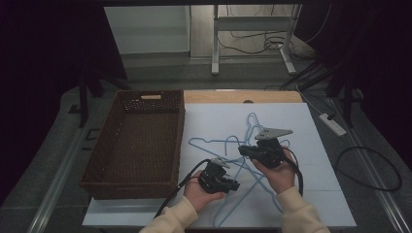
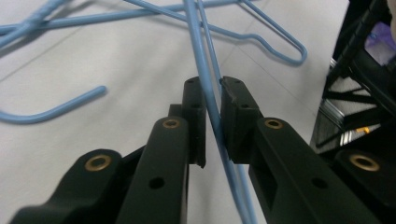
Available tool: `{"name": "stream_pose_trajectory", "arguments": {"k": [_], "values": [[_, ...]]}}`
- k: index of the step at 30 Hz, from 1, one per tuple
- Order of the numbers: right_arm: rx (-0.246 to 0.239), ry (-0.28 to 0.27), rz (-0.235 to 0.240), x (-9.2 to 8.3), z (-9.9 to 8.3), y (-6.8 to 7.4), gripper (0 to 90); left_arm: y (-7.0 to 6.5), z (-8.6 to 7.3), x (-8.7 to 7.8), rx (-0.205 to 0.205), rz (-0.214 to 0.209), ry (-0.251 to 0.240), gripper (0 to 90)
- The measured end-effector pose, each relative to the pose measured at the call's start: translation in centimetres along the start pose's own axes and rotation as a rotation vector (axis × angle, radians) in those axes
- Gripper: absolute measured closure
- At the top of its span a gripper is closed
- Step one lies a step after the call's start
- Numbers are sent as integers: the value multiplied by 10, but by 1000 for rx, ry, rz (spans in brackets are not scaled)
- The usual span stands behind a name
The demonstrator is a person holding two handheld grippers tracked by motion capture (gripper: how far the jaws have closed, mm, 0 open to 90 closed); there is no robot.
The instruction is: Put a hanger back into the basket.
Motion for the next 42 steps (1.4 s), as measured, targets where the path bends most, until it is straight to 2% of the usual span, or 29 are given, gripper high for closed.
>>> {"name": "stream_pose_trajectory", "arguments": {"k": [2,6,9,12,18,22,27,34,42], "values": [[6,-27,5,-4,1,-1,833,2,1,-3,-20,13,-17,831],[20,-100,4,-20,3,-1,668,5,4,-12,-42,39,-57,861],[15,-147,3,-36,1,-1,596,4,7,-17,-55,36,-99,862],[1,-180,1,-52,-6,-2,543,1,10,-24,-41,35,-128,862],[-1,-220,-30,-73,-26,-12,456,-5,18,-40,-10,45,-161,863],[16,-217,-31,-79,-37,-20,428,-6,23,-51,-2,50,-179,863],[11,-204,-36,-80,-49,-28,415,-7,29,-69,18,61,-201,862],[3,-171,-58,-75,-59,-37,412,-5,35,-106,47,79,-245,863],[17,-150,-67,-68,-66,-44,407,11,36,-153,57,131,-301,863]]}}
Point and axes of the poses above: each handheld gripper's, and its own axes: x roughly forward along the jaws, z roughly out of its top, y roughly to its left, the point moved 6 cm from there along x, roughly forward along the jaws, and after that the axes turned 11 degrees about x, right-handed, at the moved point
